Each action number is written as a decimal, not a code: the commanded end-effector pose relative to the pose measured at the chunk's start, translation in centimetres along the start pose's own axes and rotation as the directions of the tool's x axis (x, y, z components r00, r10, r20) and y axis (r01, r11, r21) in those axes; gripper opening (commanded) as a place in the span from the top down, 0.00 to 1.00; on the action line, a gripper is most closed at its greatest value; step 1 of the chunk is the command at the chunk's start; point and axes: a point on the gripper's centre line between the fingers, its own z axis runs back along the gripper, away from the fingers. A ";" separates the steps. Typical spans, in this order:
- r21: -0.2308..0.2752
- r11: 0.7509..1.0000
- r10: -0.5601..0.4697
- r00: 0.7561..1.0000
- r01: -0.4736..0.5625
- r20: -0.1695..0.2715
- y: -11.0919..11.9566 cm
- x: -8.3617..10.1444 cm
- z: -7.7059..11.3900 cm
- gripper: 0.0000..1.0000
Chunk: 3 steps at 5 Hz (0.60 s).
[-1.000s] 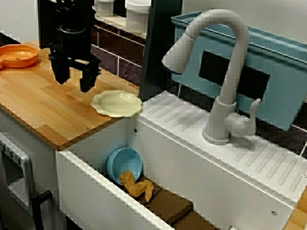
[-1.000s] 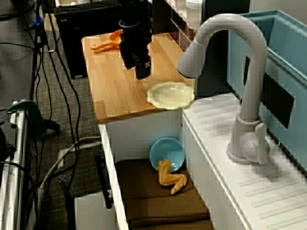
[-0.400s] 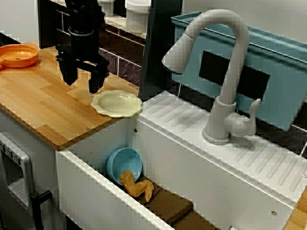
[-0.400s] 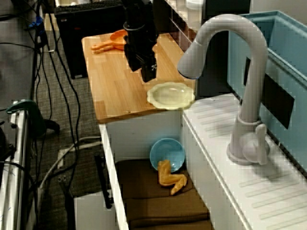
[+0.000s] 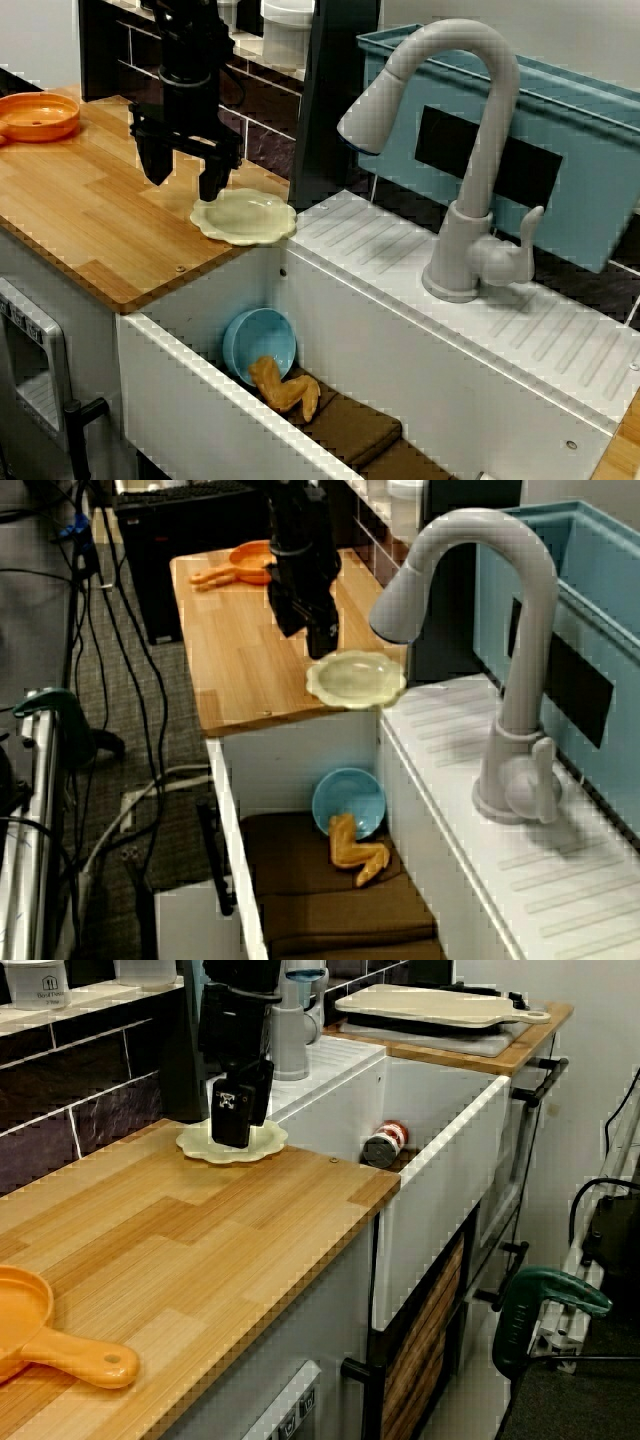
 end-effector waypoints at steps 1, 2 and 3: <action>-0.001 1.000 0.031 0.998 -0.031 0.046 0.5 2.6 1.3 0.00; 0.009 0.999 0.031 0.999 -0.032 0.042 0.6 2.9 1.1 0.00; 0.008 0.999 0.039 0.998 -0.040 0.041 0.8 2.7 1.0 0.00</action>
